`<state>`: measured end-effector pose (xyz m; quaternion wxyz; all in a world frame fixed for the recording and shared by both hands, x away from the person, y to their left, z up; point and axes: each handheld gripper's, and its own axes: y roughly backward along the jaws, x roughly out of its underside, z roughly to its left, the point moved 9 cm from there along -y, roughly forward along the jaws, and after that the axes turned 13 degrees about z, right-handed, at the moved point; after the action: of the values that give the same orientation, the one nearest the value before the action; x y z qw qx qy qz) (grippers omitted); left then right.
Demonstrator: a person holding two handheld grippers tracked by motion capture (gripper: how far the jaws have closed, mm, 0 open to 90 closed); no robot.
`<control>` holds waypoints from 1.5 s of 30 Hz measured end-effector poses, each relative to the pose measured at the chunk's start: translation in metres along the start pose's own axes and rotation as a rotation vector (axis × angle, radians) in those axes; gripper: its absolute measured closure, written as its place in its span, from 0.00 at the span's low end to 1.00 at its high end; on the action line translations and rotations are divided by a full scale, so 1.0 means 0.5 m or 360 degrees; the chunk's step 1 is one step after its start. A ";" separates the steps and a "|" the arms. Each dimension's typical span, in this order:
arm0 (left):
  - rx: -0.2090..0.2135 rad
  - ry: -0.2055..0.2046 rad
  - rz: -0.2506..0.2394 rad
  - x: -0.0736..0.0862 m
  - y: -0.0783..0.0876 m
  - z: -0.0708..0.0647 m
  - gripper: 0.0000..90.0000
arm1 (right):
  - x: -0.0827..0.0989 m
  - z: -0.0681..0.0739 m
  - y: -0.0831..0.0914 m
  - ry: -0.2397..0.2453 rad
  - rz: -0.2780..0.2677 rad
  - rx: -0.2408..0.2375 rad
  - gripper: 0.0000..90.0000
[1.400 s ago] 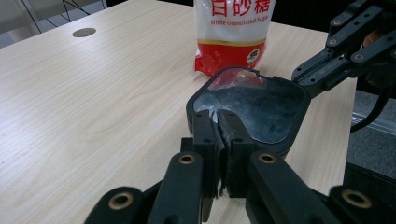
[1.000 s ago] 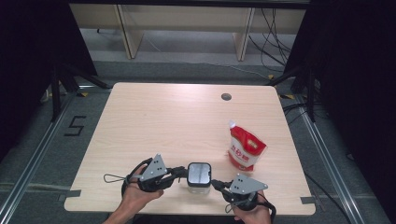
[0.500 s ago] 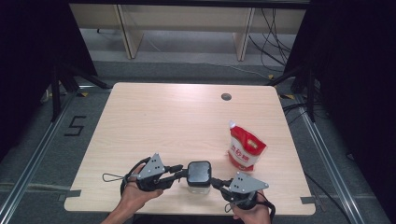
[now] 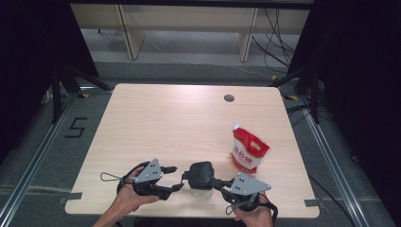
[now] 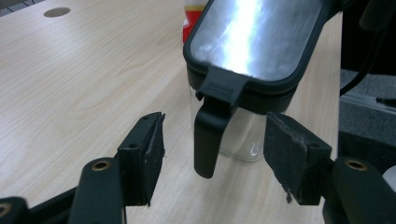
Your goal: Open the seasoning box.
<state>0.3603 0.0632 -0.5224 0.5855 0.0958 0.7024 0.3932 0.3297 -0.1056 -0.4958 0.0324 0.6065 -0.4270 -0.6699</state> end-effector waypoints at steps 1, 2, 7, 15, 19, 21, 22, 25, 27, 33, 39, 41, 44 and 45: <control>0.0003 0.0006 0.0008 0.003 -0.006 0.001 0.43 | -0.004 0.000 -0.001 0.0016 -0.0017 -0.0004 0.98; 0.0011 0.0004 0.0014 0.005 -0.012 0.002 0.44 | -0.005 0.002 -0.001 0.0019 -0.0012 -0.0021 0.98; 0.0015 -0.0059 0.0038 0.017 -0.033 0.004 0.50 | -0.012 0.003 -0.001 0.0037 -0.0013 -0.0011 0.98; 0.0019 -0.0080 0.0021 0.022 -0.049 0.014 0.67 | -0.023 0.004 -0.003 0.0039 -0.0030 -0.0006 0.98; 0.0050 -0.0109 0.0009 0.022 -0.051 0.010 0.76 | -0.029 0.004 -0.003 0.0037 -0.0049 -0.0001 0.98; 0.0047 -0.0135 -0.0007 0.020 -0.052 0.006 0.80 | -0.032 0.005 -0.002 0.0052 -0.0041 -0.0001 0.98; 0.0037 -0.0158 -0.0001 0.021 -0.051 0.007 0.81 | -0.033 0.006 -0.002 0.0056 -0.0044 -0.0008 0.98; 0.0024 -0.0167 0.0017 0.024 -0.049 0.007 0.81 | -0.038 0.008 -0.002 0.0053 -0.0046 -0.0005 0.98; 0.0028 -0.0159 0.0007 0.023 -0.049 0.005 0.81 | -0.043 0.012 -0.003 0.0055 -0.0065 -0.0007 0.98; 0.0017 -0.0180 0.0009 0.023 -0.048 0.003 0.81 | -0.056 0.018 -0.006 0.0067 -0.0073 -0.0010 0.98; 0.0009 -0.0140 0.0029 0.026 -0.045 0.000 0.81 | -0.065 0.022 -0.011 0.0081 -0.0070 -0.0009 0.97; 0.0007 -0.0131 0.0030 0.027 -0.045 -0.001 0.81 | -0.068 0.023 -0.010 0.0063 -0.0071 -0.0011 0.97; -0.0003 -0.0154 0.0046 0.029 -0.044 0.000 0.80 | -0.073 0.024 -0.010 0.0078 -0.0070 -0.0019 0.97; -0.0004 -0.0150 0.0044 0.029 -0.044 0.000 0.80 | -0.075 0.023 -0.012 0.0075 -0.0078 -0.0008 0.97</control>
<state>0.3632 0.0572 -0.5480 0.6126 0.1231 0.6721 0.3973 0.3325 -0.0745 -0.4710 0.0278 0.6324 -0.4094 -0.6571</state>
